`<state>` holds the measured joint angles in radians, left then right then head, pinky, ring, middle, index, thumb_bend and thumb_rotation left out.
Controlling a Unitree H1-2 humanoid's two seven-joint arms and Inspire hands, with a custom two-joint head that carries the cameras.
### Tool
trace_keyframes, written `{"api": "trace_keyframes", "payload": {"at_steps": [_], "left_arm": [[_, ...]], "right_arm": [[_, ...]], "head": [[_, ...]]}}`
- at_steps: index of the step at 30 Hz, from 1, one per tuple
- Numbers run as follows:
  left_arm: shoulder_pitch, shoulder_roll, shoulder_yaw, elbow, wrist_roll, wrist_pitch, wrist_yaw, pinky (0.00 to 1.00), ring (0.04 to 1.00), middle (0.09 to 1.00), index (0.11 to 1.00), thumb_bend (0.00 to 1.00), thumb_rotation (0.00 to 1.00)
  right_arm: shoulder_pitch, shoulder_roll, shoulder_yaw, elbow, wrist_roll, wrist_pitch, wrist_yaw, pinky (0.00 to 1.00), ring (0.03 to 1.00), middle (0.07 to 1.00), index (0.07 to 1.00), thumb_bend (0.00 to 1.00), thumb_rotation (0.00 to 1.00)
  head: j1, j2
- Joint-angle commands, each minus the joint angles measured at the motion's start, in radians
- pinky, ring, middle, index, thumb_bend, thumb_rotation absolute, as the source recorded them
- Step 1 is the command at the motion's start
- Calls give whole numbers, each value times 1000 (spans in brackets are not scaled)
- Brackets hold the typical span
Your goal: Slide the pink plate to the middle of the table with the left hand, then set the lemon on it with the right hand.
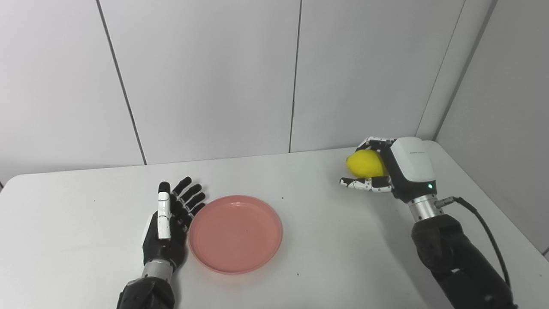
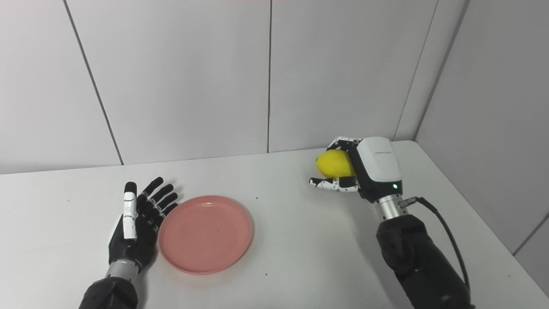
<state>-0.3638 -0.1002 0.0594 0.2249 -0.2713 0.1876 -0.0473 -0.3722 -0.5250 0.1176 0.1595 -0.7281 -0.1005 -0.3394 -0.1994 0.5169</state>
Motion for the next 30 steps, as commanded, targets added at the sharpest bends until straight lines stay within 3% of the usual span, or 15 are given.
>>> {"api": "trace_keyframes", "payload": {"at_steps": [1, 5, 14, 20, 26, 30], "left_arm": [[20, -13, -9, 20, 18, 47, 20, 806, 799, 788, 798, 681, 932], [13, -19, -9, 20, 36, 50, 30, 777, 786, 783, 781, 691, 939], [3, -45, -6, 23, 52, 60, 60, 777, 774, 764, 766, 704, 911], [-1, -45, -11, 33, 62, 49, 54, 784, 773, 770, 753, 694, 915], [-7, -44, -5, 50, 60, 37, 52, 777, 768, 766, 740, 686, 905], [-7, -45, -1, 49, 56, 39, 49, 781, 773, 772, 767, 689, 906]], "right_arm": [[-58, -14, -16, -19, 0, -44, -17, 117, 159, 226, 281, 627, 352], [-76, -14, -5, -15, -8, -43, 6, 134, 176, 246, 310, 618, 373], [-122, 5, 2, -7, 32, -31, 105, 120, 163, 228, 283, 627, 369], [-154, 45, 42, -6, -1, -11, 150, 129, 172, 239, 291, 625, 323], [-180, 96, 75, -6, -11, 20, 218, 143, 190, 257, 295, 642, 392], [-195, 129, 100, -7, -32, 23, 244, 158, 211, 281, 328, 639, 374]], "head": [[10, 0], [46, 2], [88, -1], [90, -7], [77, -15], [75, -15]]}}
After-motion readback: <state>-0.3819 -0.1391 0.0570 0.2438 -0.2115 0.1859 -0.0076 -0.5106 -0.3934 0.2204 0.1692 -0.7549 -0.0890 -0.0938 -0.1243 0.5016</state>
